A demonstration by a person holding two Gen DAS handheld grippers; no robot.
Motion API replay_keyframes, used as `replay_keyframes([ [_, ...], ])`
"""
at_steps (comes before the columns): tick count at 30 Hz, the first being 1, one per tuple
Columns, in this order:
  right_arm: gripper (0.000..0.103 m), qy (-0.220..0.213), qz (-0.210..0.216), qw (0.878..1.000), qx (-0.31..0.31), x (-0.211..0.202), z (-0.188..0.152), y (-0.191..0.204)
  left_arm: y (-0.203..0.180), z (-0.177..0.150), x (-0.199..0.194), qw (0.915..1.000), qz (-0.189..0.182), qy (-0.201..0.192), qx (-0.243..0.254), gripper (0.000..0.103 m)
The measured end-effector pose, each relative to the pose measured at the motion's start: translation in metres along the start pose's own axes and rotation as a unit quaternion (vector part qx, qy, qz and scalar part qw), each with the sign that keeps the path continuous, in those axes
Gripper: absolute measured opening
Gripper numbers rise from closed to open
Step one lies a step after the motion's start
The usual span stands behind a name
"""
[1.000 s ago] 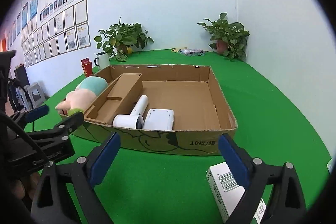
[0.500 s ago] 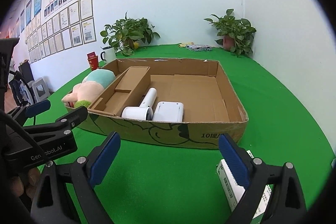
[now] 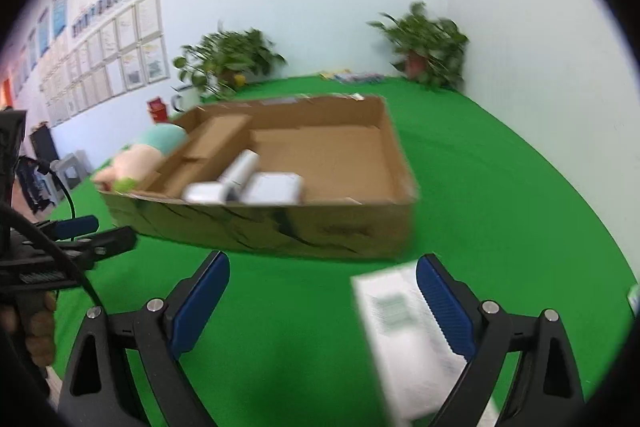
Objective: Organize objects
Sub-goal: 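Move the left gripper down to the small white product box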
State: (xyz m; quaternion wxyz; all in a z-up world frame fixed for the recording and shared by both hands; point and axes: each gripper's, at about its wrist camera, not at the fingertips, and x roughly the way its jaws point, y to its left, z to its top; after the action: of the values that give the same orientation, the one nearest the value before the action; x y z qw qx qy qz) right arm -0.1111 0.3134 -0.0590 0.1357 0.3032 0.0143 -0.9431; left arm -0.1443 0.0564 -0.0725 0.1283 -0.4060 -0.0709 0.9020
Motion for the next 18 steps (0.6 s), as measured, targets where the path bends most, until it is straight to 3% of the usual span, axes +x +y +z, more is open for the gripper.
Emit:
replay_keyframes([
  [2,0.095,0.017,0.01,1.0,0.003,-0.008,-0.008,-0.023,-0.008,-0.007,0.012,0.9988,-0.042,0.022,0.005,0.098],
  [6,0.095,0.048,-0.009,0.998,-0.042,-0.021,-0.029,-0.036,-0.027,-0.015,0.031,0.996,-0.071,0.045,0.029,0.097],
  [8,0.095,0.066,-0.023,0.996,-0.053,-0.019,-0.038,-0.037,-0.031,-0.018,0.041,0.9924,-0.1,0.067,0.023,0.091],
  [12,0.093,0.096,-0.031,0.994,-0.034,-0.006,-0.053,-0.049,-0.033,-0.023,0.05,0.9902,-0.108,0.086,0.018,0.089],
  [15,0.064,0.124,-0.029,0.992,-0.019,0.006,-0.059,-0.05,-0.028,-0.023,0.047,0.9904,-0.109,0.083,0.015,0.089],
  [18,0.063,0.122,-0.01,0.992,-0.02,0.003,-0.061,-0.04,-0.019,-0.021,0.044,0.9904,-0.11,0.083,0.013,0.089],
])
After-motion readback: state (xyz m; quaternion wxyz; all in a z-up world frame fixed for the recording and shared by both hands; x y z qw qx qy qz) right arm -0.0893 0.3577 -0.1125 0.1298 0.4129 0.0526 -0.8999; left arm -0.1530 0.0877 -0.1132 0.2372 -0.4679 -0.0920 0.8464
